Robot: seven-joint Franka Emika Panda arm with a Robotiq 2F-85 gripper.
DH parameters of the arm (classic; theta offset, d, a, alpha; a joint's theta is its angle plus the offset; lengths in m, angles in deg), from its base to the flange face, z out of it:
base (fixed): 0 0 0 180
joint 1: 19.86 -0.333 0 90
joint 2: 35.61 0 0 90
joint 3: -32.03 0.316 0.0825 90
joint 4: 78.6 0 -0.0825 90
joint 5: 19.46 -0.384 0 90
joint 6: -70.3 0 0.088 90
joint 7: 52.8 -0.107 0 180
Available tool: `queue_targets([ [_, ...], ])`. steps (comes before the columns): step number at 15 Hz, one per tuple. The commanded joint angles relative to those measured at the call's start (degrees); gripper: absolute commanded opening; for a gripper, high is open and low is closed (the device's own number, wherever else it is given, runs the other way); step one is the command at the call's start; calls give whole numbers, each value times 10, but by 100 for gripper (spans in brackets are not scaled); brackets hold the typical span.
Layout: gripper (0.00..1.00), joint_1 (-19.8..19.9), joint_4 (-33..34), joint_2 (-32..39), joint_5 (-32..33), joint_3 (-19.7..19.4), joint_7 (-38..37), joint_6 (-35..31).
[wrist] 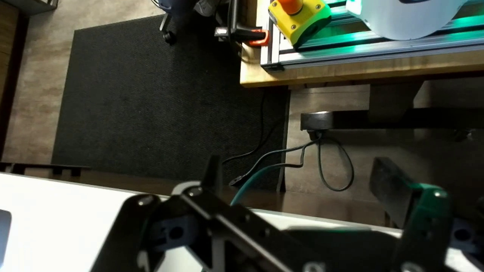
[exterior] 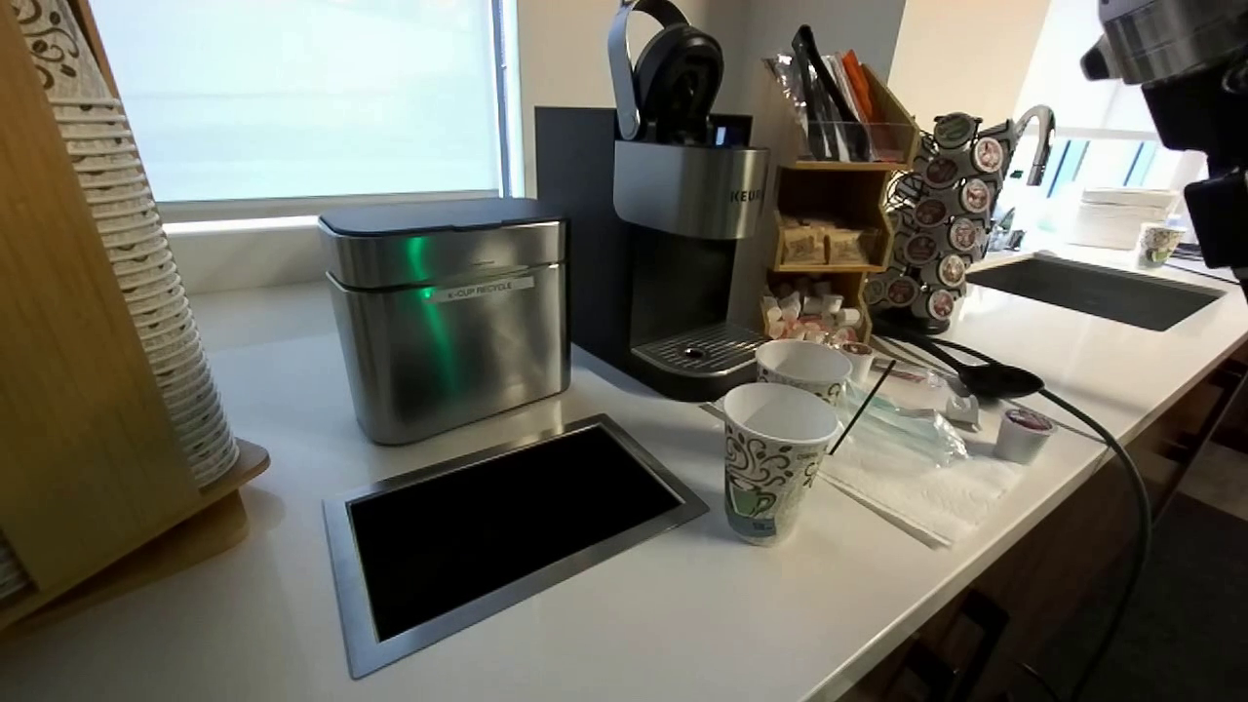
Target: Put the items on the table in the cup
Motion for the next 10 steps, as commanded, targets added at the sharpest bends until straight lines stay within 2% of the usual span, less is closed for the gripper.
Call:
queue_targets([
  [1, 100, -5, -30, 39, 21, -51, 111, -54],
  [3, 100, 3, -31, 78, 23, -76, 169, -72],
  [4, 100, 11, -9, 119, 30, -71, 142, -34],
  [5, 100, 3, -29, 61, 15, -68, 131, -54],
  [8, 100, 11, -23, 110, 21, -75, 133, -53],
  [10, 100, 9, -35, 105, 4, -79, 149, -81],
])
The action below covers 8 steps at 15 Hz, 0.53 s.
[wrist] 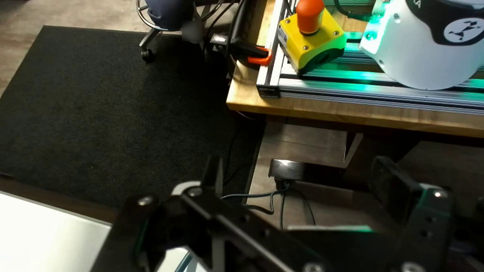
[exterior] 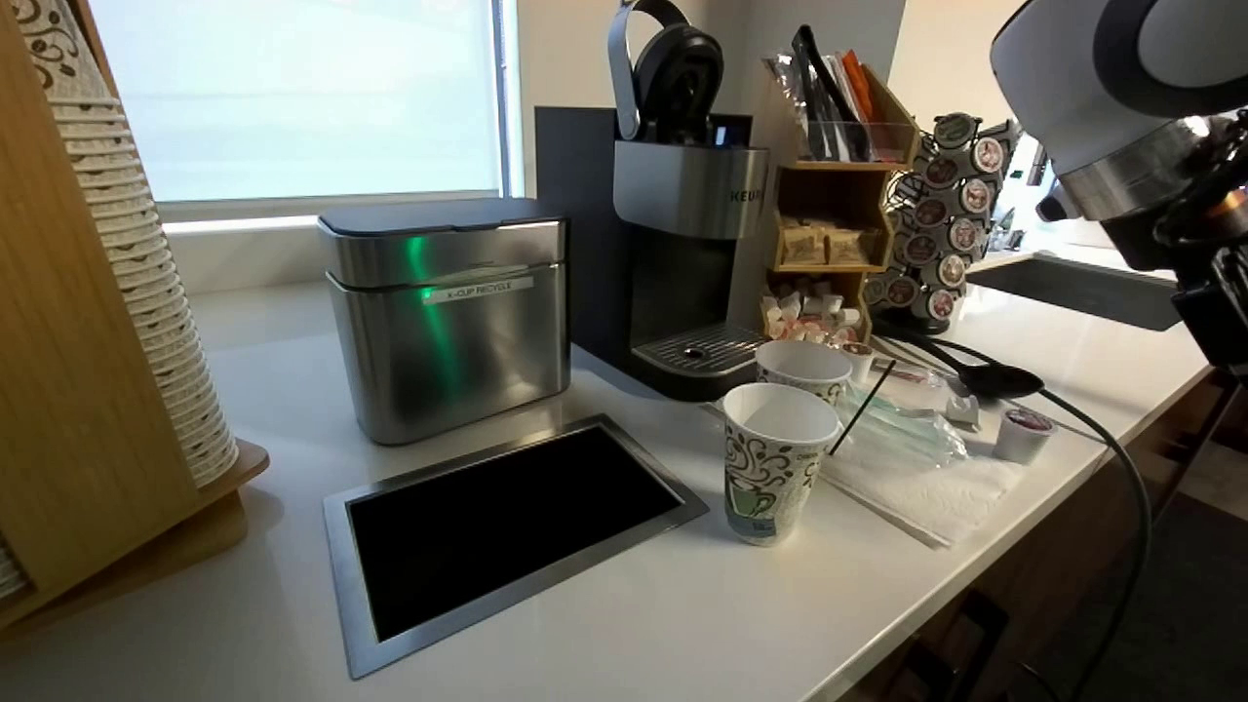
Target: Put the items on the table in the cup
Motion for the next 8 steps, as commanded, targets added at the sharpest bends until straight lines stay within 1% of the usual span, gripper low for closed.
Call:
queue_targets([
  [1, 100, 0, -18, -9, -29, -10, 17, -31],
  [3, 100, 6, -28, -6, -61, -22, 17, -58],
  [6, 100, 25, -28, 4, -115, -43, -18, -79],
  [7, 100, 33, -19, 7, -108, -44, -49, -80],
  [8, 100, 23, -20, 3, -94, -34, -17, -65],
])
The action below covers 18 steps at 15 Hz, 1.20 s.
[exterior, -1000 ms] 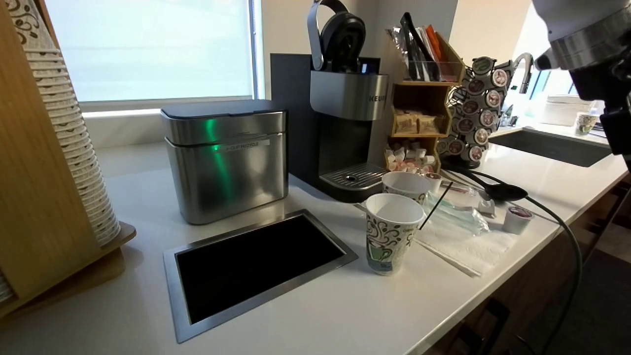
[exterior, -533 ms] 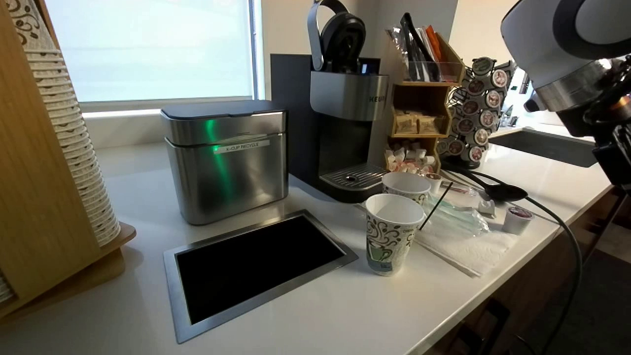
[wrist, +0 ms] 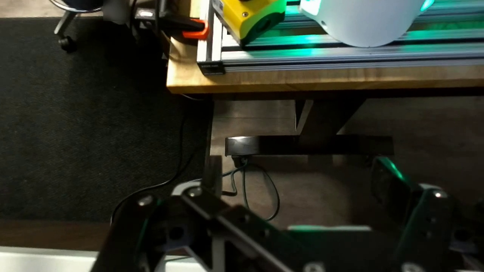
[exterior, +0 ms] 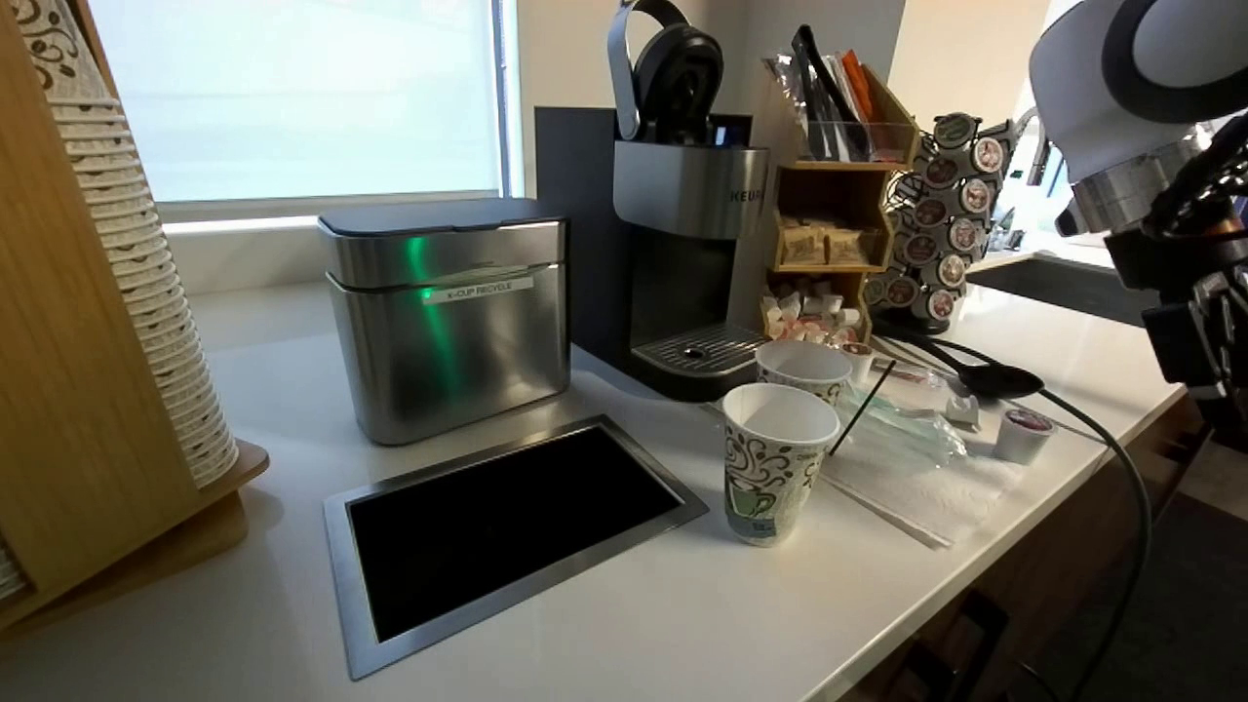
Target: Put the items on the table in the cup
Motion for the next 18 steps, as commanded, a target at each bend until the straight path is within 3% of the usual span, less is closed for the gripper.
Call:
queue_targets([
  [1, 100, 8, 2, 1, -1, 1, 0, 0],
  [8, 100, 12, -16, -1, -118, -13, -4, -102],
  [13, 100, 20, -37, 10, -111, -10, -39, -217],
  [18, 100, 14, -67, 29, -107, 7, -75, -280],
])
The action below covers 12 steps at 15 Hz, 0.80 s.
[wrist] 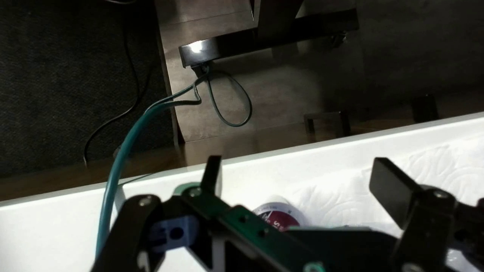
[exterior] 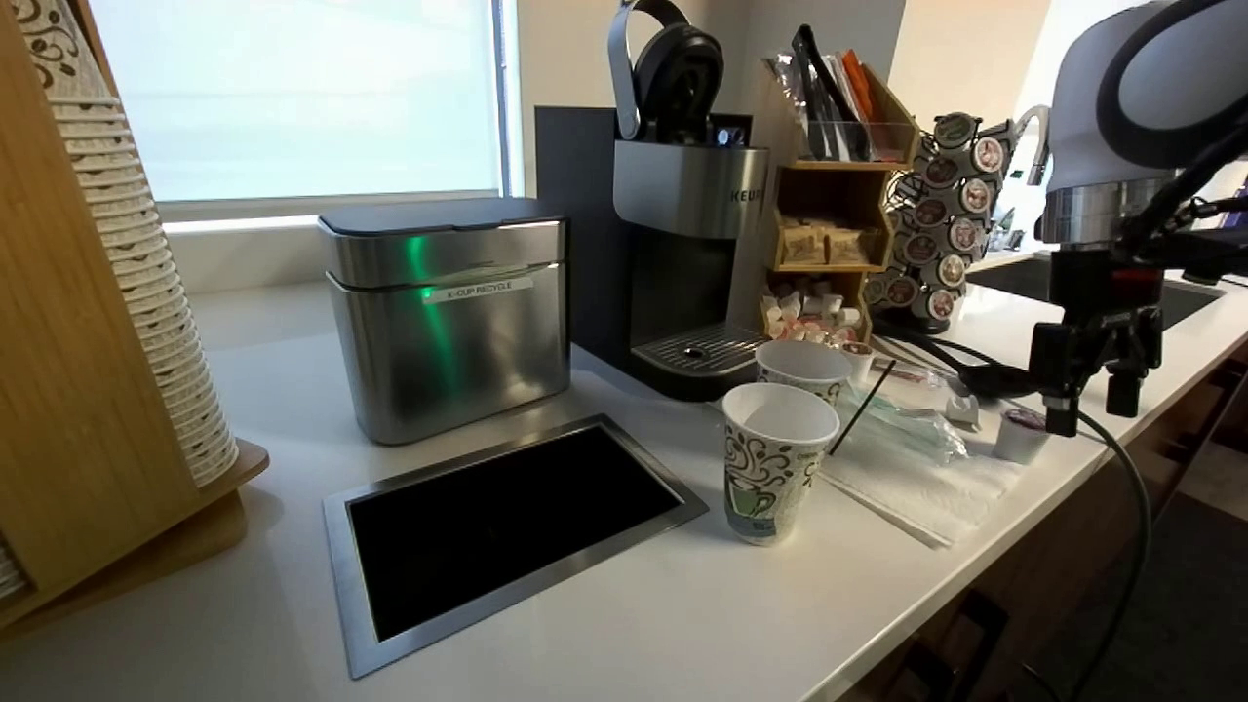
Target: Put the items on the table in the cup
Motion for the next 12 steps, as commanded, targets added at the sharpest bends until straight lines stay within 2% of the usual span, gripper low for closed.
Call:
queue_targets([
  [1, 100, 0, -23, 10, -7, 12, -35, -51],
  [5, 100, 4, -21, 20, -18, 11, -62, -82],
  [6, 100, 3, -5, 24, -6, 12, -46, -25],
  [7, 100, 3, -16, 17, -2, 12, -47, -57],
  [9, 100, 3, -12, 19, -2, 12, -47, -41],
  [12, 100, 5, -24, 19, -64, 3, -72, -113],
])
